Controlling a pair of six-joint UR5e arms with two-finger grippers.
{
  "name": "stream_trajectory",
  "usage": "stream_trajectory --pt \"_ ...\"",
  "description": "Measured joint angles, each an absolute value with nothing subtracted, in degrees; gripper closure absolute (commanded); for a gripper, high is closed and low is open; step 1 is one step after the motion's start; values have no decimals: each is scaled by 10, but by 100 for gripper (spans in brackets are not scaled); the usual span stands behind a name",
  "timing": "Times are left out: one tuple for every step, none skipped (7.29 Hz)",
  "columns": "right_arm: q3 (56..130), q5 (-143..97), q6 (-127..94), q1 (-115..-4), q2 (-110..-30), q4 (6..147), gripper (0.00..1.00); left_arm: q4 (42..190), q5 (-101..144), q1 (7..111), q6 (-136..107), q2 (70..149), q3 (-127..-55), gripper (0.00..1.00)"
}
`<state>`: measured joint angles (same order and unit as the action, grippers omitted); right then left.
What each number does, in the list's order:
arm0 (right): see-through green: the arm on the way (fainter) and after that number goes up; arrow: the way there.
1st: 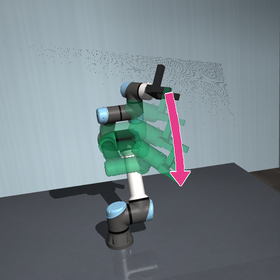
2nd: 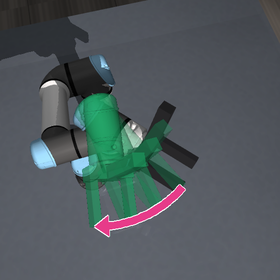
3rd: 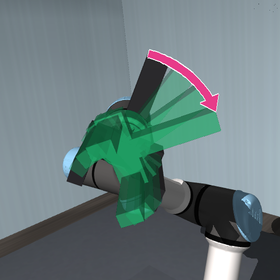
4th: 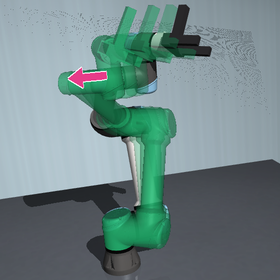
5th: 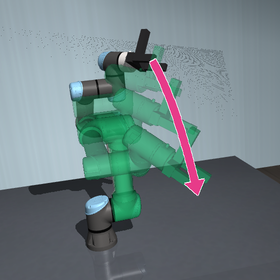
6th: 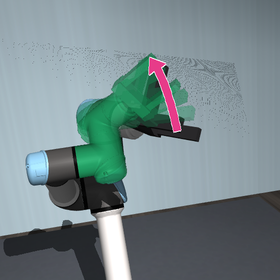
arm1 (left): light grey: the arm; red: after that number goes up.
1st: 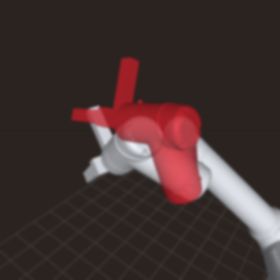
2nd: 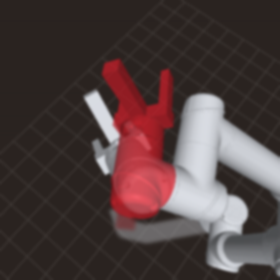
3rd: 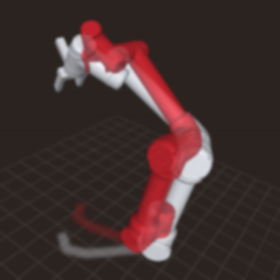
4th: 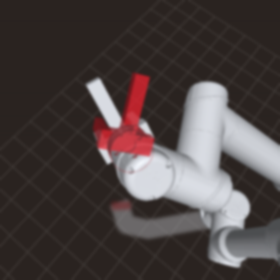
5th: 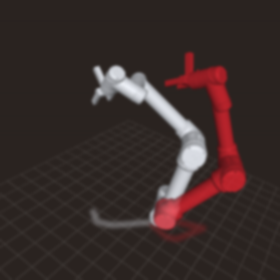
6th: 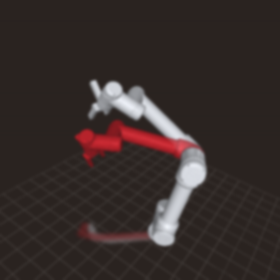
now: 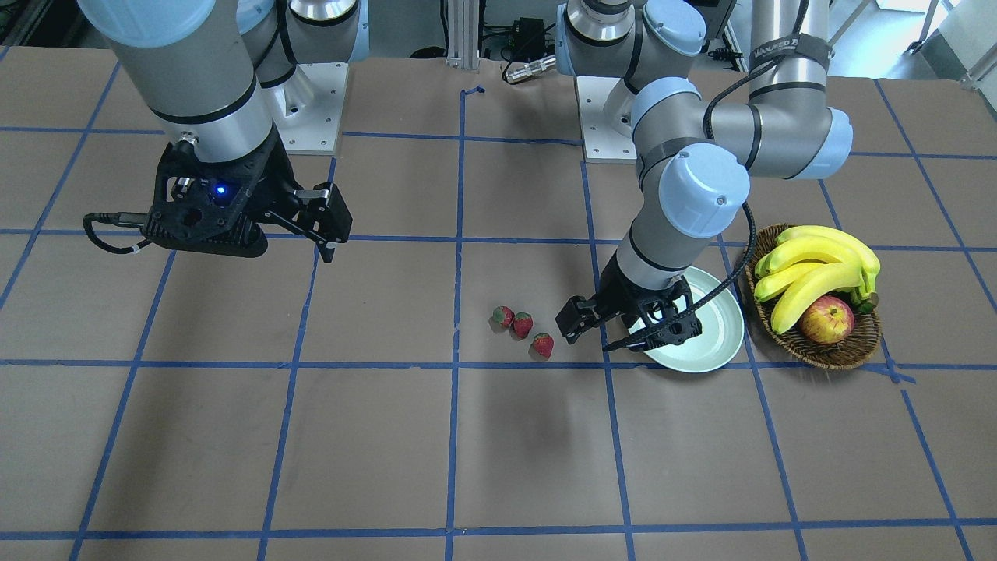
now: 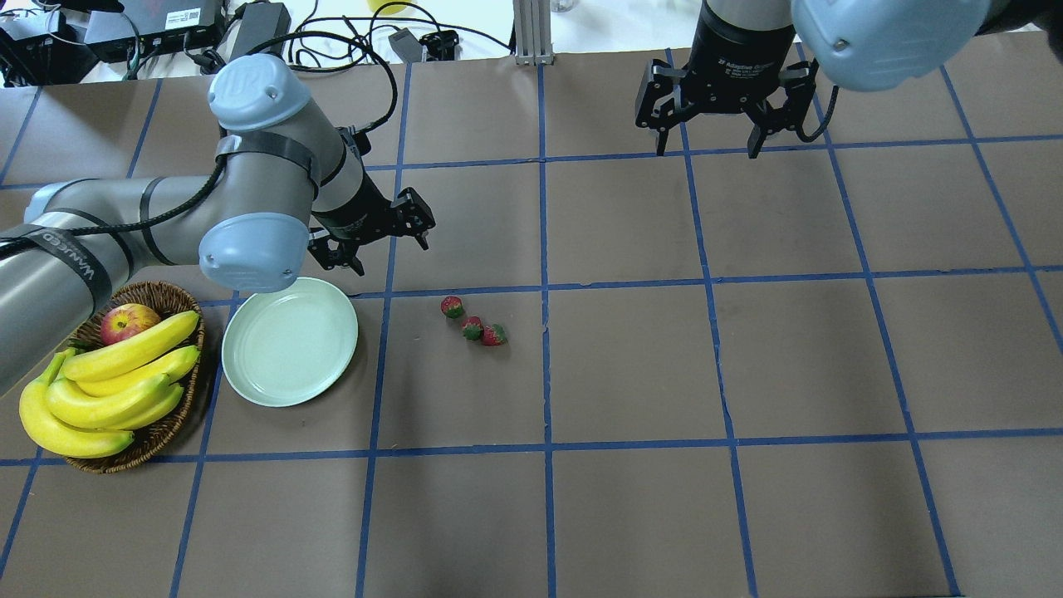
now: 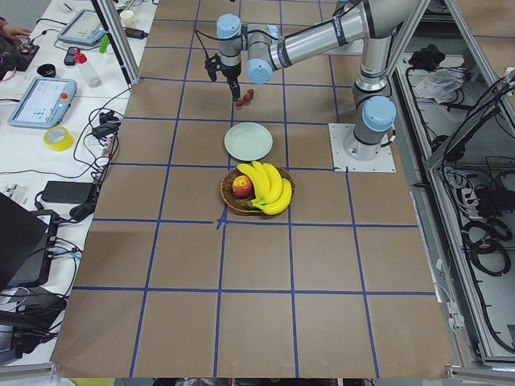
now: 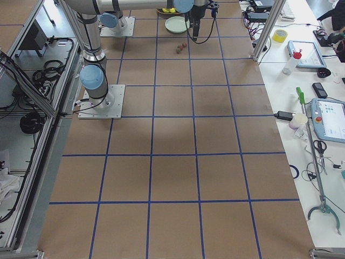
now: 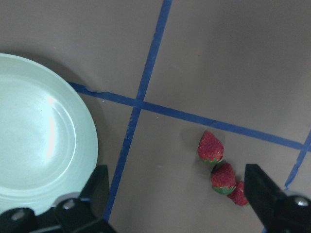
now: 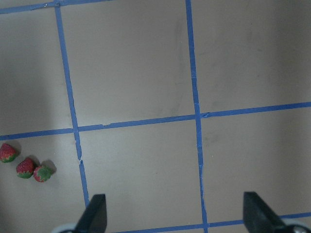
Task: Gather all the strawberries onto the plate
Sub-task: 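Reach the left gripper to the strawberry cluster and grasp one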
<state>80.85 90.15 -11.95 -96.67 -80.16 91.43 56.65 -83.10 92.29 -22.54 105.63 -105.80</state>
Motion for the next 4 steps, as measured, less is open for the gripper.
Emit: stream_trajectory --pt "810 902 -116 -966 -803 916 0 544 -819 933 -248 1074 -1060 0" --pt "810 902 -114 -966 -803 917 0 523 -813 942 -265 1090 -1060 0" --pt "809 907 -112 -966 -803 917 0 507 -812 948 -275 1107 -1061 0" --pt "806 916 -112 -965 -803 918 0 499 -811 951 -279 1123 -1062 0"
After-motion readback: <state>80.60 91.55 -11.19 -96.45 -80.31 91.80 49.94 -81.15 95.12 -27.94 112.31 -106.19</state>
